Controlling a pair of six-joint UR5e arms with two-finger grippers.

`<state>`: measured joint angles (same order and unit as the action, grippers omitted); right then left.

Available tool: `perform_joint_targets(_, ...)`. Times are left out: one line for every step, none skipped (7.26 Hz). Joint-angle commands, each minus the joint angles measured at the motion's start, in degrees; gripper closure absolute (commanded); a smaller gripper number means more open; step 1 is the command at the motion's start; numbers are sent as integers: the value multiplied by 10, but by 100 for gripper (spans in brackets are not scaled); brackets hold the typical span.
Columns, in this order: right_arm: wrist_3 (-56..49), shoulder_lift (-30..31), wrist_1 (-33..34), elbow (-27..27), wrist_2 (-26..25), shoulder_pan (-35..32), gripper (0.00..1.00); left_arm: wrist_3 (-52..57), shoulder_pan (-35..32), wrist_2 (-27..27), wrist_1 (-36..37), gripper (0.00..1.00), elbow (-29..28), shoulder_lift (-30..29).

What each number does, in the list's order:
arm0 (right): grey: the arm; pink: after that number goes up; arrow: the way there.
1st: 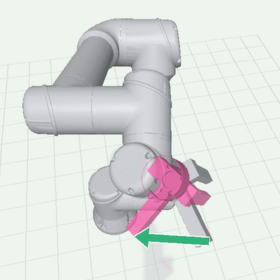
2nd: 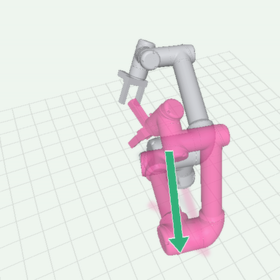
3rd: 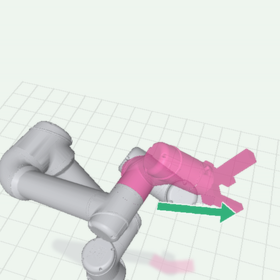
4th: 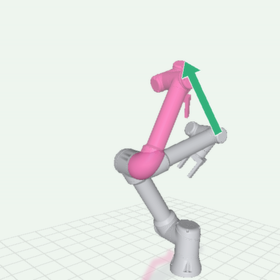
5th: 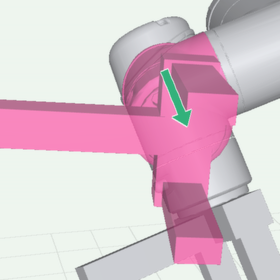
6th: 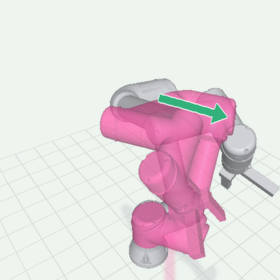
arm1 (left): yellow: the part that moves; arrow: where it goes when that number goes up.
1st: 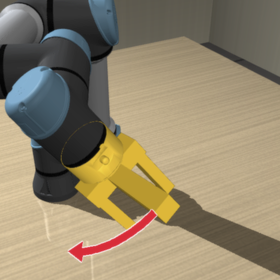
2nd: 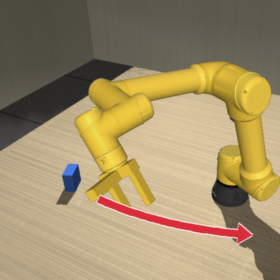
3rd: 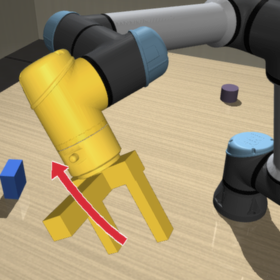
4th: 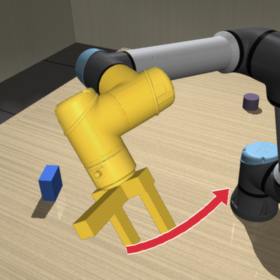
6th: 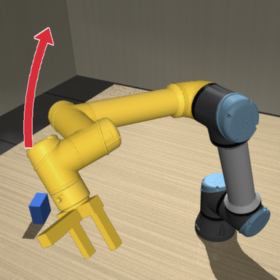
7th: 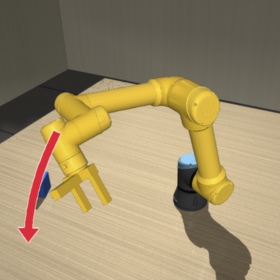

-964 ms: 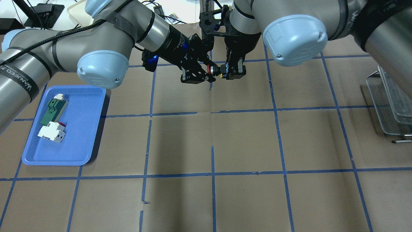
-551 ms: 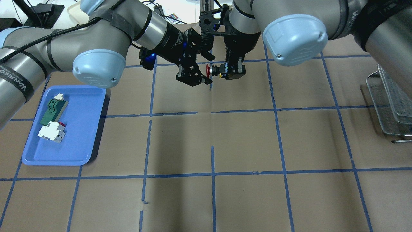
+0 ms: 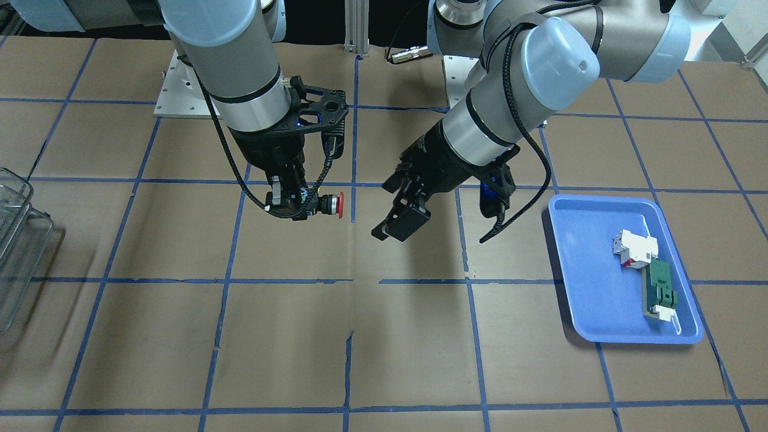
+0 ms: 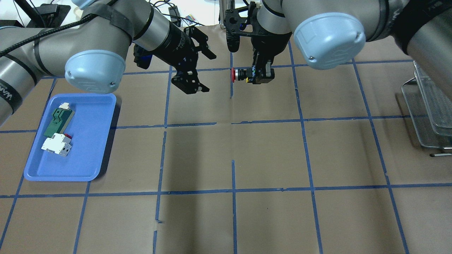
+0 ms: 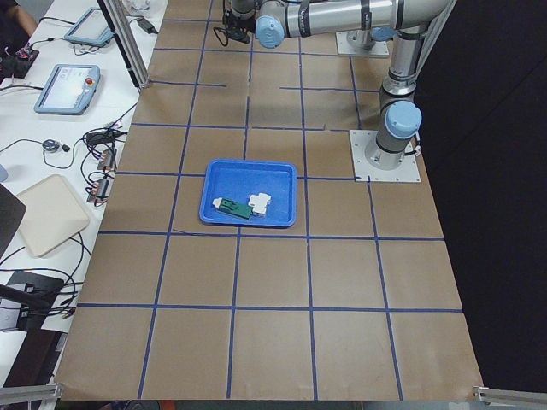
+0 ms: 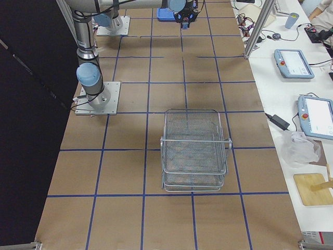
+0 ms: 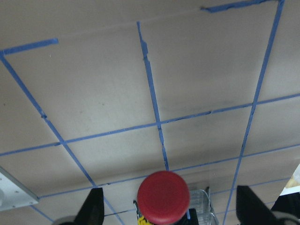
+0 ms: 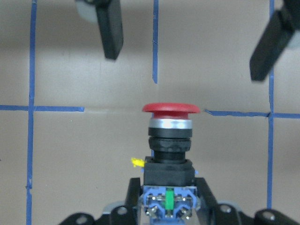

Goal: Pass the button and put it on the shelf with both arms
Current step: 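Open the left gripper and pull it back from the button, then carry the button to the basket with the right gripper while the left returns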

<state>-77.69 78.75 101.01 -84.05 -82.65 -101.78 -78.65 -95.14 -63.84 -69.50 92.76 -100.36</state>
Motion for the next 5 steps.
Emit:
perform_joint_targets(-14,5,-8,1,-33,92,100,249,49,-148,-19,0,1,15)
perform_joint_targets(-19,10,-11,-1,-53,143,100,383,57,-232,-34,0,2,29)
perform_joint_targets(-46,10,-12,-7,-79,189,100,484,59,-275,-68,0,1,47)
perform_joint_targets(-67,10,-30,-8,-95,241,100,518,58,-277,-91,0,1,71)
perform_joint_targets(-120,10,-47,-9,-115,295,100,607,60,-279,-111,0,3,91)
